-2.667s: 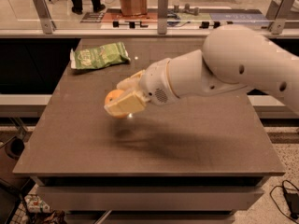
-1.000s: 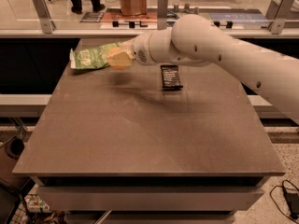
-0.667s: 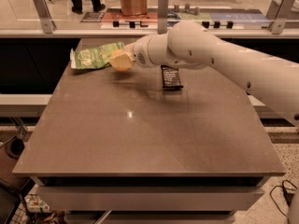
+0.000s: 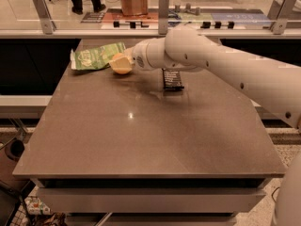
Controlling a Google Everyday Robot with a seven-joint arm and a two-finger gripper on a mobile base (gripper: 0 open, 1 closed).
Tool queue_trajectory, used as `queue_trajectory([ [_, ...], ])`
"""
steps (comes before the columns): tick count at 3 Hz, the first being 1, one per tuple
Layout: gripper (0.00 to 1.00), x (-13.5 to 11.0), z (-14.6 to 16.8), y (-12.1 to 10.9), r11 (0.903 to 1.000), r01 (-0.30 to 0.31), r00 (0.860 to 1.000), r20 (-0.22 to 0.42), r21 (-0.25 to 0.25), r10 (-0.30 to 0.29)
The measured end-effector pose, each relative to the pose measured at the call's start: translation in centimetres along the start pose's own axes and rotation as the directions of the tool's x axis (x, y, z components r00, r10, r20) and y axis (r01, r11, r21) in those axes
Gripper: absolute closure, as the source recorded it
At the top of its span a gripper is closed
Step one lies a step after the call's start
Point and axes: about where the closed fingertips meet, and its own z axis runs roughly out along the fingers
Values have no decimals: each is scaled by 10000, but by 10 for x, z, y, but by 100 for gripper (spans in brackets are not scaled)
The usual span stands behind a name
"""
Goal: Move orange near green jalapeno chip bag
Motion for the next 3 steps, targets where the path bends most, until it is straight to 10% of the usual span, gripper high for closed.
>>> queue_trajectory([
  [3,12,-1,4,5,9999,29,10000,-2,-96,-29],
])
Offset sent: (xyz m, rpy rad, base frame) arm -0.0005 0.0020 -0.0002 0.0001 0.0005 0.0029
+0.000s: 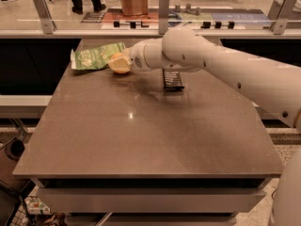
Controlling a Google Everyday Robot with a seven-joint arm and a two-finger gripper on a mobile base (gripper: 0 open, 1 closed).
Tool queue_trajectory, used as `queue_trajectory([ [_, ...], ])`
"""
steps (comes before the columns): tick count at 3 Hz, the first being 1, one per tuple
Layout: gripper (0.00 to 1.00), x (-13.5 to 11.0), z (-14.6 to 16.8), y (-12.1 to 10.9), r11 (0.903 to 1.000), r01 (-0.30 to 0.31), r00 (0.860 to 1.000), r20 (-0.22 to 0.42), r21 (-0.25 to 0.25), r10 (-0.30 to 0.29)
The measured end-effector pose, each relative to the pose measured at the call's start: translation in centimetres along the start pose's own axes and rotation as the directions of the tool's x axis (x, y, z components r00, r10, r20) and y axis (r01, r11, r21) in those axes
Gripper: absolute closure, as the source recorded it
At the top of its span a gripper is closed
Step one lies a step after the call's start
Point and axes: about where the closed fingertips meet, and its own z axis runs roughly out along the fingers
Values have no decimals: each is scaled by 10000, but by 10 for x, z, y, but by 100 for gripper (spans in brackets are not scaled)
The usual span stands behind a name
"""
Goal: Move orange near green jalapeno chip bag
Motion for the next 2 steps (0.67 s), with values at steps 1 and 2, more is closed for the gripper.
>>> queue_trajectory([
  [1,0,0,1,2,10000,9,10000,0,-29,-9],
  [2,0,0,1,2,10000,9,10000,0,-30,-9],
])
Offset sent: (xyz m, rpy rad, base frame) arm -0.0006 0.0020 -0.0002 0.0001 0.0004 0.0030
